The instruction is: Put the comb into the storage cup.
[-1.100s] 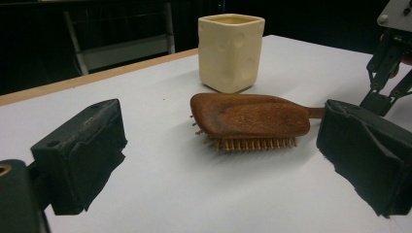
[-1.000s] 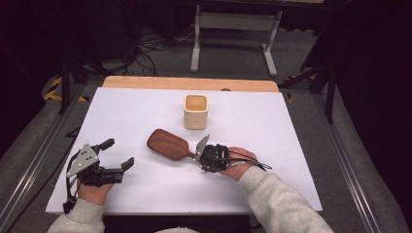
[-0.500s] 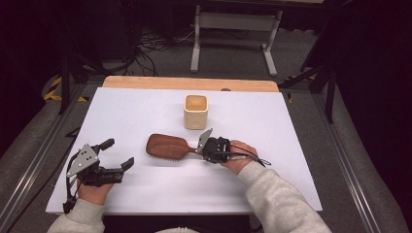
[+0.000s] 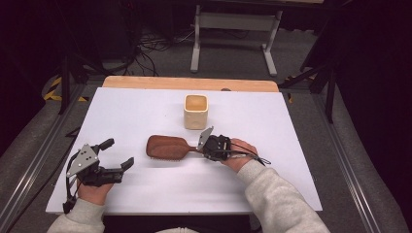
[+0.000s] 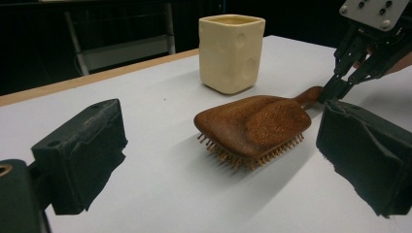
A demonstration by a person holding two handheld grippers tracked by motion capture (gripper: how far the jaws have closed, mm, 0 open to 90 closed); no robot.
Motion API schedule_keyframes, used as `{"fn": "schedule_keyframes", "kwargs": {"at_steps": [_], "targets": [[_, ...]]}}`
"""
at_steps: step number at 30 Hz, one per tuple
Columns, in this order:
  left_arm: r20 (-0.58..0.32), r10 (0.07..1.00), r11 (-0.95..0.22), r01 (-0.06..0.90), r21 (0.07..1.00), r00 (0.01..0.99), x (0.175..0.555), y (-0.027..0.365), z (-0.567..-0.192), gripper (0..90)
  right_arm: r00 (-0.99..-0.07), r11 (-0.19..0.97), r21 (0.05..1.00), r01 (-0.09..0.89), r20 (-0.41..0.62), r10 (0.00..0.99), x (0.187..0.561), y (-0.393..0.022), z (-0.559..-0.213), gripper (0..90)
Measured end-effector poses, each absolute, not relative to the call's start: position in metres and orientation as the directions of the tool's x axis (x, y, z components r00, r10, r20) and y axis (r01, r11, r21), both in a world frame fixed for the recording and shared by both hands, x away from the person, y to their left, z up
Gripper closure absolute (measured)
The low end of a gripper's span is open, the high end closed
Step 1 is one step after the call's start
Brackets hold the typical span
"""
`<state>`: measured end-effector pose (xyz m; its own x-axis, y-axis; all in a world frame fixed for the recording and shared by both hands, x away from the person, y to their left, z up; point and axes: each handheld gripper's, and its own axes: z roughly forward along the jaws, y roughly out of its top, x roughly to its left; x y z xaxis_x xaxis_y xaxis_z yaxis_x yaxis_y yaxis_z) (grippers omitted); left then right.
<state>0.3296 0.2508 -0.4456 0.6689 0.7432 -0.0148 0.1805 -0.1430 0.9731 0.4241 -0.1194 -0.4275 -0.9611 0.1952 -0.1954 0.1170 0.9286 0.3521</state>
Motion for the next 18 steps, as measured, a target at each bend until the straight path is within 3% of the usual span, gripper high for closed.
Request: {"fn": "schedule_keyframes", "kwargs": {"at_steps": [7, 10, 12, 13, 14, 15, 18], "targets": [[-0.014, 0.743, -0.144, 0.18, 0.973, 0.669, 0.33, 0.251, -0.446, 4.9, -0.965, 0.912, 0.4, 0.091, -0.19, 0.18, 0.422, -0.118, -0.411, 76.4], [-0.015, 0.745, -0.141, 0.179, 0.974, 0.667, 0.329, 0.25, -0.446, 4.9, -0.965, 0.9, 0.426, 0.09, -0.188, 0.185, 0.425, -0.116, -0.402, 63.1], [-0.014, 0.743, -0.143, 0.18, 0.973, 0.669, 0.329, 0.251, -0.446, 4.9, -0.966, 0.896, 0.434, 0.091, -0.179, 0.185, 0.428, -0.115, -0.4, 47.5], [-0.015, 0.743, -0.143, 0.18, 0.973, 0.669, 0.33, 0.251, -0.446, 4.9, -0.966, 0.896, 0.434, 0.091, -0.179, 0.185, 0.428, -0.115, -0.4, 47.5], [-0.013, 0.743, -0.143, 0.179, 0.973, 0.669, 0.329, 0.251, -0.446, 4.9, -0.967, 0.889, 0.446, 0.103, -0.166, 0.195, 0.429, -0.114, -0.399, 40.2], [-0.017, 0.745, -0.14, 0.181, 0.974, 0.667, 0.329, 0.251, -0.446, 4.9, -0.97, 0.876, 0.471, 0.104, -0.148, 0.195, 0.433, -0.112, -0.398, 23.7], [-0.017, 0.745, -0.139, 0.18, 0.974, 0.667, 0.329, 0.251, -0.446, 4.9, -0.972, 0.867, 0.489, 0.097, -0.141, 0.188, 0.435, -0.109, -0.397, 12.8]]}}
